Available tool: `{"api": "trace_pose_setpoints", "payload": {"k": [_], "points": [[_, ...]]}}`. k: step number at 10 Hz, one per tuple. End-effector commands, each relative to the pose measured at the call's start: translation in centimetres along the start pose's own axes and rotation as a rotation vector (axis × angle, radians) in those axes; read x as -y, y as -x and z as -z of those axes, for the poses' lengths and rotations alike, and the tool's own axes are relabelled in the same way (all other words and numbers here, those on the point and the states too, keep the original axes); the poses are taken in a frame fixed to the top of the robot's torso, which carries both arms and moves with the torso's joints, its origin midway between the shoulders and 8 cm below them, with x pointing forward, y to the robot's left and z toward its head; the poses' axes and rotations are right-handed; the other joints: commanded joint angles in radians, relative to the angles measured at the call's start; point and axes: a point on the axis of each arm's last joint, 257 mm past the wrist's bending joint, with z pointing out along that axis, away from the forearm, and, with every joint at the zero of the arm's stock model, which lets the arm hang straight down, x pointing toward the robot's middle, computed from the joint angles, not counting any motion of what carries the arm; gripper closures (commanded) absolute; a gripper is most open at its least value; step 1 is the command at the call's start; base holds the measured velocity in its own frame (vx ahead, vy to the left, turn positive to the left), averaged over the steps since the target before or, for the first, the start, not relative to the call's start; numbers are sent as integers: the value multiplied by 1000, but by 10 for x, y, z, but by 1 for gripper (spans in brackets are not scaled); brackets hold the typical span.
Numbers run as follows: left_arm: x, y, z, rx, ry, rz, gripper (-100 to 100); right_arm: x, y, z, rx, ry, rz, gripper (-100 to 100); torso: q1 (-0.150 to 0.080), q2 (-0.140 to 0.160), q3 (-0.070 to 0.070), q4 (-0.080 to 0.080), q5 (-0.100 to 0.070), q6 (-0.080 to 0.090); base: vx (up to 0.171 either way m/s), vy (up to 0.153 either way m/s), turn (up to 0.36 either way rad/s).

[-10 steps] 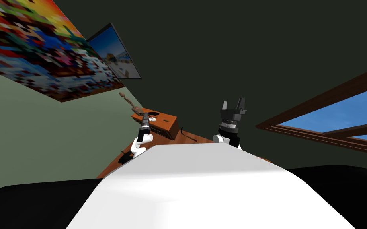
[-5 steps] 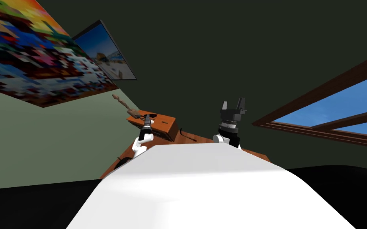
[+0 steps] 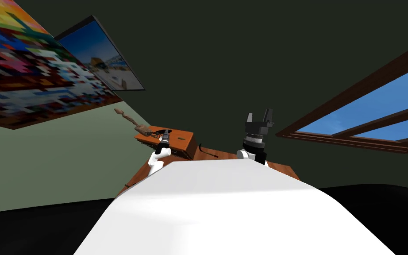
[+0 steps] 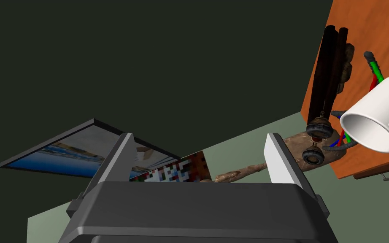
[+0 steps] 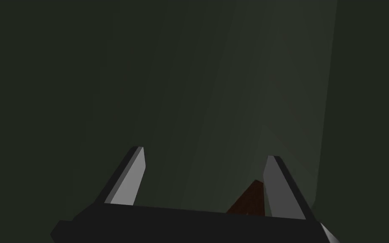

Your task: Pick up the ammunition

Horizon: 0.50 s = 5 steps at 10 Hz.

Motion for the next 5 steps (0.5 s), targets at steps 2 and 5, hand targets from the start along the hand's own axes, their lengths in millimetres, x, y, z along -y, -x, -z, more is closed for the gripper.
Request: {"api": "trace_pose_setpoints", "payload": {"k": [2,5], "points": [[-23,-7,-6,-20,66,7,-100,0,0,0,0,0,0,0,-1,1,0,0,0,0,22,35,-74],[-47,-13,-10,-43,142,15,-100,0,0,0,0,0,0,0,-2,1,0,0,0,0,26,26,-105]]}}
